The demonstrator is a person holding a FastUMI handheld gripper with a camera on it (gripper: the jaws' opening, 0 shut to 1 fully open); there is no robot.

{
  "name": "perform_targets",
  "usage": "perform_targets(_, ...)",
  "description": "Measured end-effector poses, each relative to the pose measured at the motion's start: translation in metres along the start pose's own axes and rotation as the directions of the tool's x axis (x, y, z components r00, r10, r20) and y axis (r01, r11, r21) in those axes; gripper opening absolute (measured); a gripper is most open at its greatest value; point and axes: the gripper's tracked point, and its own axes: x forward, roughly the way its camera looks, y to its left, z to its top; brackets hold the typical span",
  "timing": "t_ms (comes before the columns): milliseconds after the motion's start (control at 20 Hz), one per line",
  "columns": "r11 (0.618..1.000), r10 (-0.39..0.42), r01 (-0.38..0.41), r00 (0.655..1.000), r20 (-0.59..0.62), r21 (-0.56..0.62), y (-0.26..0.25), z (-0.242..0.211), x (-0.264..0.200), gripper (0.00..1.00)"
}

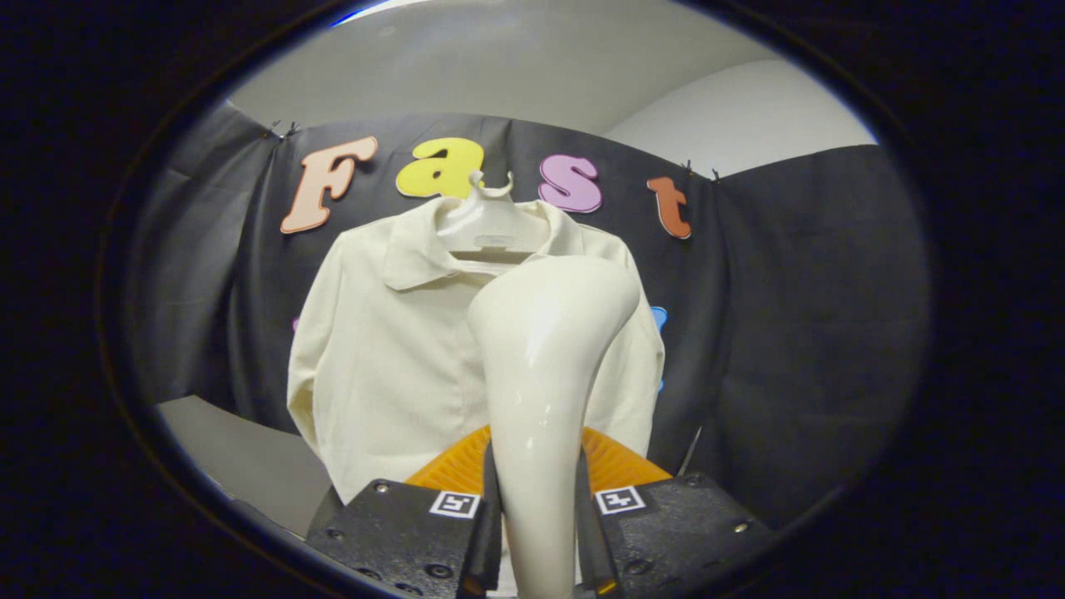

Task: Iron the clothes twice with a garment steamer, once on the left side and once on the right side.

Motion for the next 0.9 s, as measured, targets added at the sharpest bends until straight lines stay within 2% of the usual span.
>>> perform_targets(250,1.0,-0.023,0.023,0.999,-0.024,0.003,-0.051,-0.016,0.056,0.36)
perform_targets(450,0.999,0.025,-0.025,0.999,-0.024,0.033,-0.058,-0.032,0.081,0.36)
perform_targets(500,0.999,0.037,-0.035,0.998,-0.047,0.041,-0.056,-0.043,0.084,0.36)
perform_targets(750,0.982,0.081,-0.081,0.997,0.007,0.168,-0.053,-0.068,0.083,0.36)
perform_targets(900,0.987,0.067,-0.06,0.997,-0.042,0.146,-0.057,-0.114,0.075,0.36)
